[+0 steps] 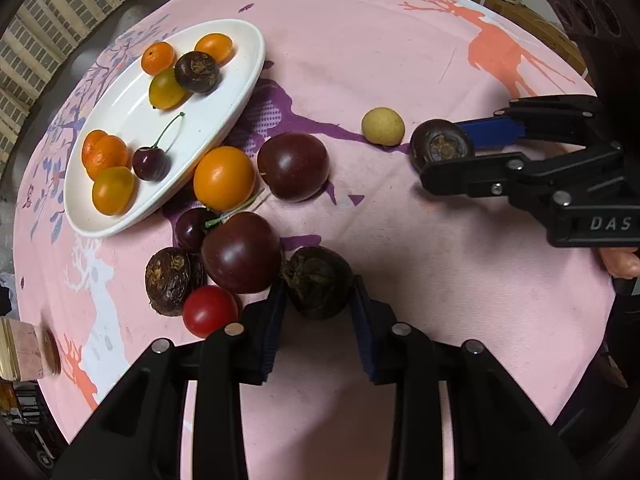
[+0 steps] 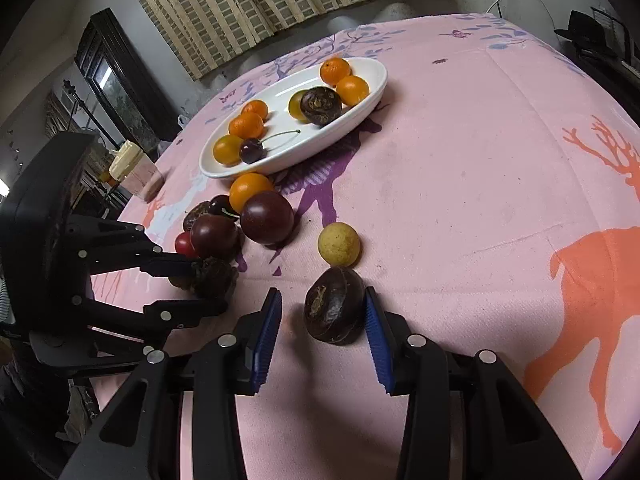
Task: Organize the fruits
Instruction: 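Carry the held mangosteen and plum toward the white plate with both tools, then lower both held fruits onto the white plate and open both tools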
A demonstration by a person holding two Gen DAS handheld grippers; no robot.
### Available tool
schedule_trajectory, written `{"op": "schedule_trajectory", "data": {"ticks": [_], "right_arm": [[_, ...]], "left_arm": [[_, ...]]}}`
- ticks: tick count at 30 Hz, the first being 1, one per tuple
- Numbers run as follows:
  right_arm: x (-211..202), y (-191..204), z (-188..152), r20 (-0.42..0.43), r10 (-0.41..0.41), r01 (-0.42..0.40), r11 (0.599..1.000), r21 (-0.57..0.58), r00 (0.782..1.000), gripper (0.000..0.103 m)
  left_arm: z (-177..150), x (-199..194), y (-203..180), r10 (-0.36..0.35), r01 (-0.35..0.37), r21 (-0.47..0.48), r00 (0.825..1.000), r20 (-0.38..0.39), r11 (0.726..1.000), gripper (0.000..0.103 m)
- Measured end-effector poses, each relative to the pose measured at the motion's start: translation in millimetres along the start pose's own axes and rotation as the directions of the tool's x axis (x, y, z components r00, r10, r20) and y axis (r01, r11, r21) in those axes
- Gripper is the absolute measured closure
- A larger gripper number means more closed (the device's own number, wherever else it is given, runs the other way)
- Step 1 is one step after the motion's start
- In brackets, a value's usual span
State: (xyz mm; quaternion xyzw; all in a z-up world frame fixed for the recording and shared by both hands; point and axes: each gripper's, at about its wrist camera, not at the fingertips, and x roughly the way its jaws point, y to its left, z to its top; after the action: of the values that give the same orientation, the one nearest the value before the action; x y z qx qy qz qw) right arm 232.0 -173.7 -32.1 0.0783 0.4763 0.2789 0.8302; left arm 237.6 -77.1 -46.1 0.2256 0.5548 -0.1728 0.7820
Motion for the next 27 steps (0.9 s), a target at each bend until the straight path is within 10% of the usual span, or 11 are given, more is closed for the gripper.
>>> {"op": "schedule_trajectory", "data": {"ticks": [8,12,17,24,27], "right_arm": [[-12.7,-8.4,-3.5,0.059,0.074,-0.076,0.997,0.029,0.996,0.074],[-18.4,-5.3,1.2,0.092,0.065,-0.067,0.997,0.025,0.994,0.074],[-21.9,13.7,51.3,0.177,0.067,-0.067,0.998,-0.001,0.982,0.074],[34.4,37.1,137.3,0.224,-0.031,0.043,0.998,-0.052,0.974,0.073],[48.8,34.4,141.0,0.218,-0.062,0.073,0.996,-0.043,0.974,0.041]], "left_arm": [[-18.4,-16.9,-0.7,-0.031,0.04,-0.07,0.992,0.123,0.997,0.072],[-25.9,-38.5,25.8,-0.097,0.136,-0.131,0.959,0.266,0.982,0.072],[-3.6,-51.9,95.8,-0.075,0.211,-0.3,0.91,0.407,0.93,0.072],[34.5,-16.4,168.7,0.02,0.216,-0.476,0.897,0.442,0.853,0.072],[26.2,-15.6,176.1,0.114,0.122,-0.498,0.902,0.416,0.858,0.045]]}}
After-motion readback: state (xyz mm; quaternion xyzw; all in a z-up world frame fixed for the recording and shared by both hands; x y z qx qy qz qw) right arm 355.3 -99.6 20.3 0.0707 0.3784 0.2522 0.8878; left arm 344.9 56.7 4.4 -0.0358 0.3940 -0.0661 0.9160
